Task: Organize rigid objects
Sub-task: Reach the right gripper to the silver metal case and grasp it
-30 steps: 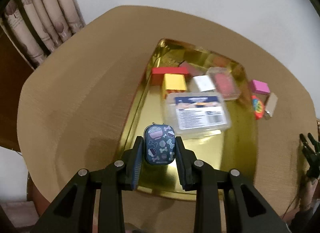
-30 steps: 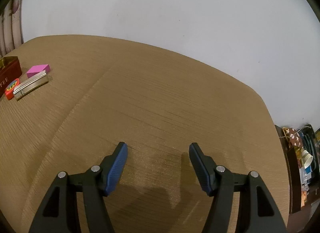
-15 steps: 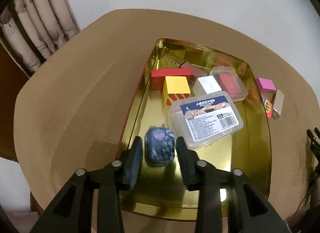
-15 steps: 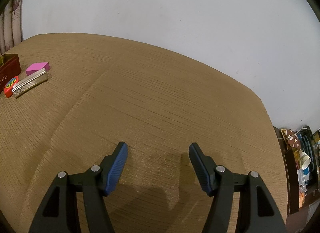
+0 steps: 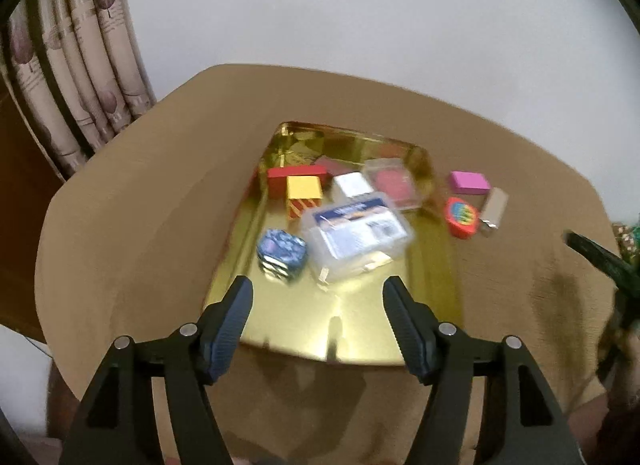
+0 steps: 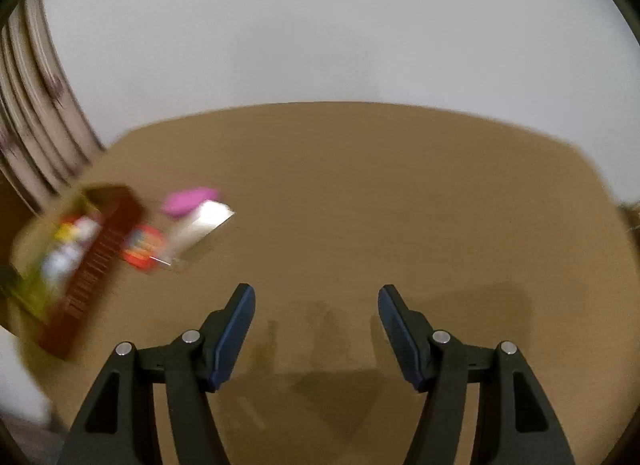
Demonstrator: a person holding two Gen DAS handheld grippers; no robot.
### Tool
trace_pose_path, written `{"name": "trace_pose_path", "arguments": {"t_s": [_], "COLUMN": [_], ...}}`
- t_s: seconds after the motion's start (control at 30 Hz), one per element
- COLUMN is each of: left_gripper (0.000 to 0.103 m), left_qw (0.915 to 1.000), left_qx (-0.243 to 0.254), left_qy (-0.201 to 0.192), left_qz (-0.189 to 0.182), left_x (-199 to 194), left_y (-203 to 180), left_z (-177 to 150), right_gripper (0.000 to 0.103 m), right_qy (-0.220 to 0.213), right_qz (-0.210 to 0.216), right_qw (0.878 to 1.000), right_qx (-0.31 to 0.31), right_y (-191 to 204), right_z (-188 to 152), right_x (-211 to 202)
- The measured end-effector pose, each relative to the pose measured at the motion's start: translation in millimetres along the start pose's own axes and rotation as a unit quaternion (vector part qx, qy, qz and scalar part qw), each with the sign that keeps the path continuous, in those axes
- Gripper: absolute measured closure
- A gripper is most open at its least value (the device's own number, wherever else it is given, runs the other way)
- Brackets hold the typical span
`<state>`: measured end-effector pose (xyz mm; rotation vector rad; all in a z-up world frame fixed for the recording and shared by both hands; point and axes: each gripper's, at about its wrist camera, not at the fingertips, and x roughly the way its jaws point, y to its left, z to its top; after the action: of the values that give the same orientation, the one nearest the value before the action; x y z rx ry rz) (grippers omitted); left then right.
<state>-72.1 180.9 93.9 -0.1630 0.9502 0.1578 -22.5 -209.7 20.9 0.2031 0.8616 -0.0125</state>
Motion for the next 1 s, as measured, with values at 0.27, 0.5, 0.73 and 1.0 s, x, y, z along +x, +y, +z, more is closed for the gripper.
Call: {"name": "trace_pose_path", "arguments": {"t_s": [0.27, 0.5, 0.73, 1.0], "left_gripper": [0.03, 0.03, 0.03, 0.03], "left_qw": [0.999, 0.9982, 0.9984, 0.9982], "left_qx": [0.025, 0.038, 0.008, -0.004], "left_qy": [-0.035, -0.033, -0.015, -0.004], "left_qz": [-0.009, -0.031, -0.054, -0.059], "left_x": [-38.2, -42.8, -35.2, -28.8], "left_y": [-19.3, -14.0, 1.3, 7.0], "left_z": [-43.6, -59.3, -58.7, -59.5], "right_gripper": [0.037, 0.037, 0.037, 0.037], "right_qy": [0.059, 0.109, 0.122, 0.151], "right_qz": [-0.033, -0.051, -0.073, -0.099], "right_qw": [0.997, 0.985, 0.98, 0.976], "right_qx": [0.045, 0.123, 0.138, 0.123], "right_y": [78.9, 68.4, 76.0, 89.6], "right_z": [39.0, 45.1, 49.2, 49.1], "right_x": [48.8, 79.9, 93.9, 119.0]}}
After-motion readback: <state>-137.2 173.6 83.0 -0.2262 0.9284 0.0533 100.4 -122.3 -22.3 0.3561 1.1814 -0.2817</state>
